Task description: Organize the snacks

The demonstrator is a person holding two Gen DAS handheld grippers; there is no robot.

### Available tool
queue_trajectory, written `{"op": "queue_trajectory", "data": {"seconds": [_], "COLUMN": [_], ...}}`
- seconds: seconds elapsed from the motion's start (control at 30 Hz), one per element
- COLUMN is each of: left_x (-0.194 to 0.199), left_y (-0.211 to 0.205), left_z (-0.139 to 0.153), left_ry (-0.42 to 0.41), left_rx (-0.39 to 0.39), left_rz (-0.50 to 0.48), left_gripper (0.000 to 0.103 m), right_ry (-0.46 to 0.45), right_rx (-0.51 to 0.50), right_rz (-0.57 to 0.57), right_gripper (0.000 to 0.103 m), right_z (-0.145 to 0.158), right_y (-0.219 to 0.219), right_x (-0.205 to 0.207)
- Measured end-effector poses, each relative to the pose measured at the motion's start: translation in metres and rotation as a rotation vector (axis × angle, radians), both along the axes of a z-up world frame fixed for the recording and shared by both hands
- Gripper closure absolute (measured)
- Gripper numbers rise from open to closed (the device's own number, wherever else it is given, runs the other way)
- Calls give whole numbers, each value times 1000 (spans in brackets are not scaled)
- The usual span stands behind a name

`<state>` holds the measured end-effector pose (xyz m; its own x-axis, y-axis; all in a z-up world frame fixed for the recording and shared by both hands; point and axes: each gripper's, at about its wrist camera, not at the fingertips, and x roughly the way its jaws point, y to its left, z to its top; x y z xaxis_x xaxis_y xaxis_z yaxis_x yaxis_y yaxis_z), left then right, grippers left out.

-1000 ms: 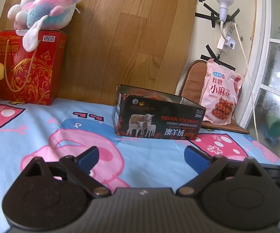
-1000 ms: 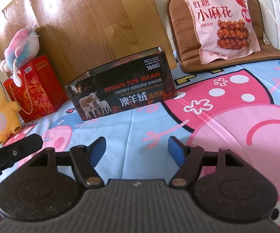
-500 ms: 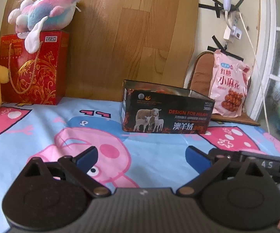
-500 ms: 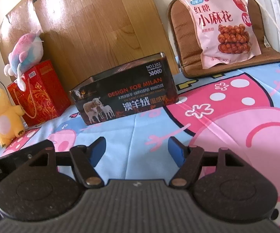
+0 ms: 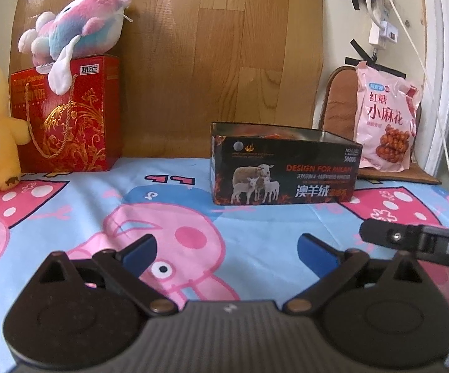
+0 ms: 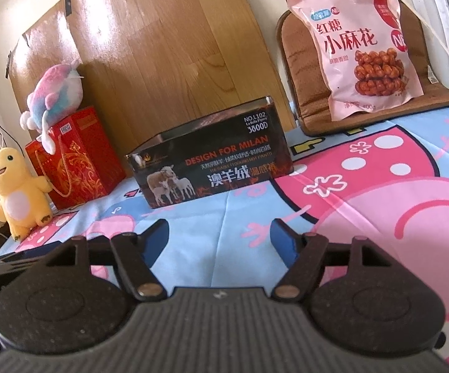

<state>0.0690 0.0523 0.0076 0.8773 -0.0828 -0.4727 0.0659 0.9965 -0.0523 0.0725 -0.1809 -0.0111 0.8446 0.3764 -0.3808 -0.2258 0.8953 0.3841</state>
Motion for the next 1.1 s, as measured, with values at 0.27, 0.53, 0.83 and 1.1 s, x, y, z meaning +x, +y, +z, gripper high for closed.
{"op": "queue_trajectory", "data": {"seconds": [0.27, 0.53, 0.83, 1.1], "left_x": [2, 3, 4, 3], "left_y": [-5, -10, -12, -14], "left_z": [-1, -2, -2, -2], "left_ry": [16, 19, 22, 19], "left_rx": [36, 75, 97, 110], "left_rz": [21, 40, 49, 61], "left_gripper": [3, 3, 3, 1], "right_ry": [-22, -42, -54, -60], "right_rx": [24, 44, 62, 70], "right_rz": [15, 28, 38, 43], "right_gripper": [28, 28, 27, 27], "right_z": [1, 1, 2, 1], "right_y": [-2, -4, -6, -7], "right_x": [-3, -6, -7, -8]}}
